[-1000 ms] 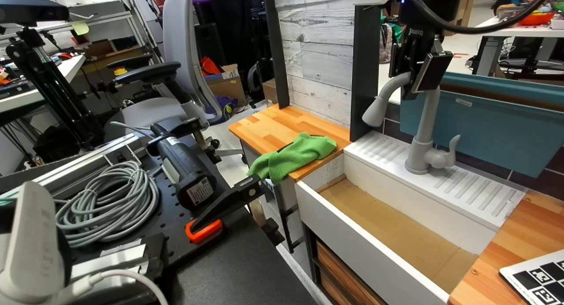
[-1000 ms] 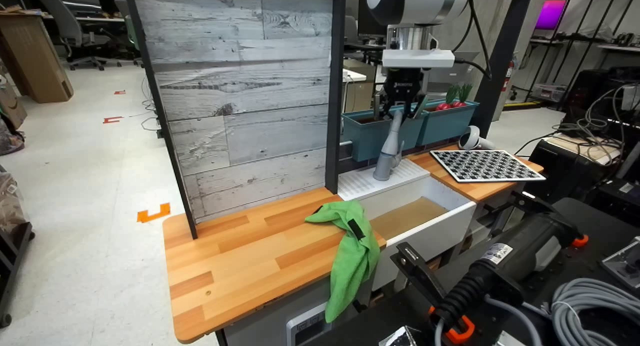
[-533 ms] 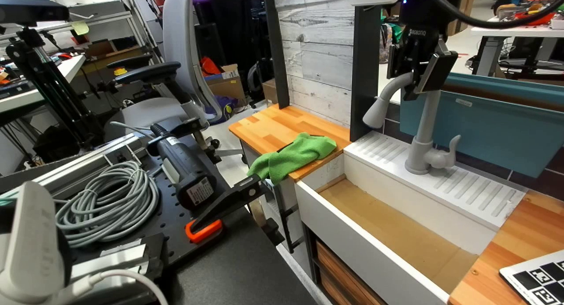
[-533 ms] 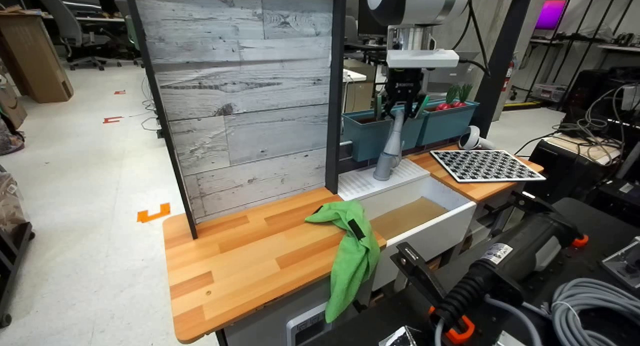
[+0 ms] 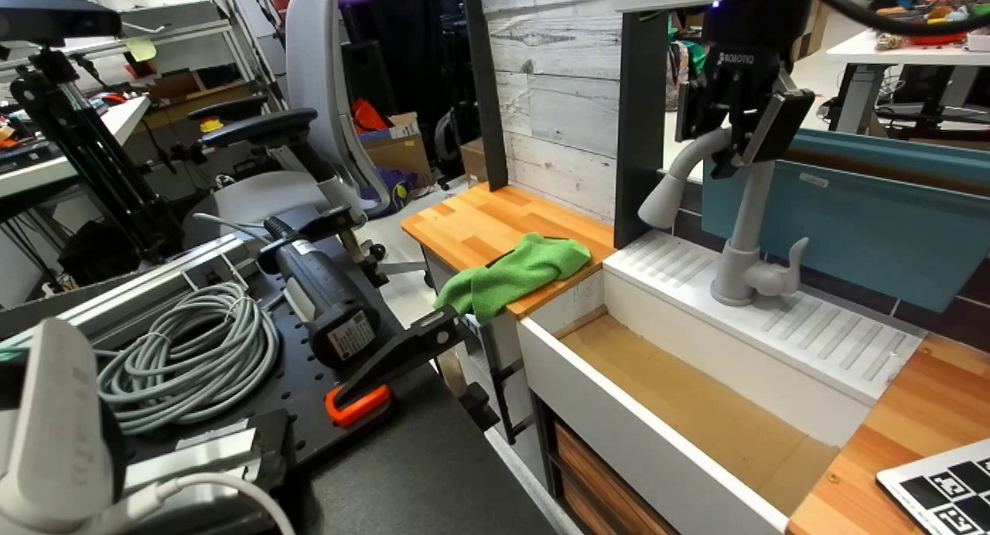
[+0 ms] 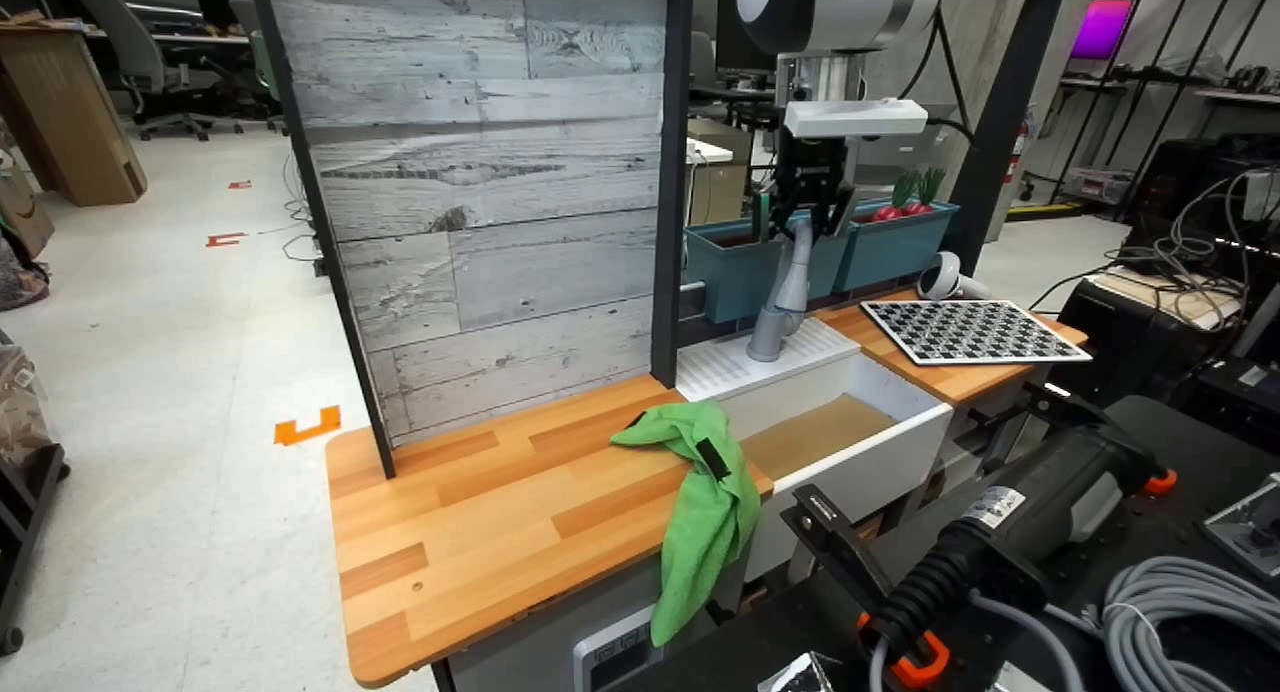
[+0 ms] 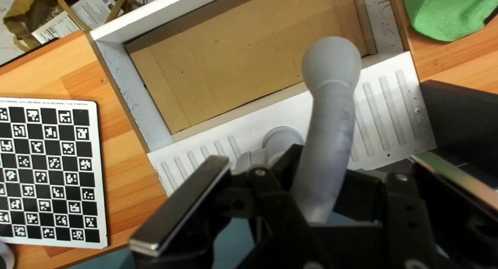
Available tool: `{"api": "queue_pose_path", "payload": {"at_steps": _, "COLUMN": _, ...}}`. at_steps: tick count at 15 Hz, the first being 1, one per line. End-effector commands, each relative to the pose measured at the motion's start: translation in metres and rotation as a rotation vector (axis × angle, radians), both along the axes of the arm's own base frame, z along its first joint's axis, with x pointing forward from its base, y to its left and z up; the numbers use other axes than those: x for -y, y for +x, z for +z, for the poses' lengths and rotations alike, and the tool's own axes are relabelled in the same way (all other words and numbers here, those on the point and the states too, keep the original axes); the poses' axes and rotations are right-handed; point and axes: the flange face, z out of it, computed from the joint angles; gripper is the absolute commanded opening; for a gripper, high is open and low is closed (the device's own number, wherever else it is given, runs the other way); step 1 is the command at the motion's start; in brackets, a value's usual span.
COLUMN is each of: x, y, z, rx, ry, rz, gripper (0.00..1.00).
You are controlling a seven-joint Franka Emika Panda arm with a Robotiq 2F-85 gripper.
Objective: Turn the tap faucet to the right
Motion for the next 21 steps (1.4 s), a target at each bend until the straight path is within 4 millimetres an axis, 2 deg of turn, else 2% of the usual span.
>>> {"api": "queue_pose_path", "payload": {"at_steps": 1, "x": 0.049, "y": -0.018, "z": 0.045, "rx": -0.104, "ry": -0.073, "rz": 0.086, "gripper": 0.0}}
{"api": "queue_pose_path", "payload": {"at_steps": 2, "x": 0.048, "y": -0.018, "z": 0.045, "rx": -0.106, "ry": -0.075, "rz": 0.094, "gripper": 0.0}}
{"api": "queue_pose_path", "payload": {"at_steps": 3, "x": 0.048, "y": -0.019, "z": 0.045, "rx": -0.107, "ry": -0.079, "rz": 0.1, "gripper": 0.25}}
{"api": "queue_pose_path", "payload": {"at_steps": 4, "x": 0.048, "y": -0.019, "z": 0.044, "rx": -0.108, "ry": -0.086, "rz": 0.103, "gripper": 0.26}}
{"api": "queue_pose_path", "payload": {"at_steps": 6, "x": 0.047, "y": -0.02, "z": 0.043, "rx": -0.109, "ry": -0.1, "rz": 0.122, "gripper": 0.39}}
{"api": "queue_pose_path", "payload": {"at_steps": 11, "x": 0.039, "y": -0.027, "z": 0.041, "rx": -0.111, "ry": -0.142, "rz": 0.156, "gripper": 0.77}}
{"api": "queue_pose_path", "payload": {"at_steps": 14, "x": 0.024, "y": -0.024, "z": 0.043, "rx": -0.081, "ry": -0.209, "rz": 0.159, "gripper": 0.98}}
{"api": "queue_pose_path", "payload": {"at_steps": 18, "x": 0.001, "y": -0.031, "z": 0.057, "rx": -0.058, "ry": -0.172, "rz": 0.11, "gripper": 1.0}}
{"api": "queue_pose_path", "payload": {"at_steps": 21, "x": -0.013, "y": -0.045, "z": 0.085, "rx": -0.043, "ry": -0.143, "rz": 0.102, "gripper": 1.0}}
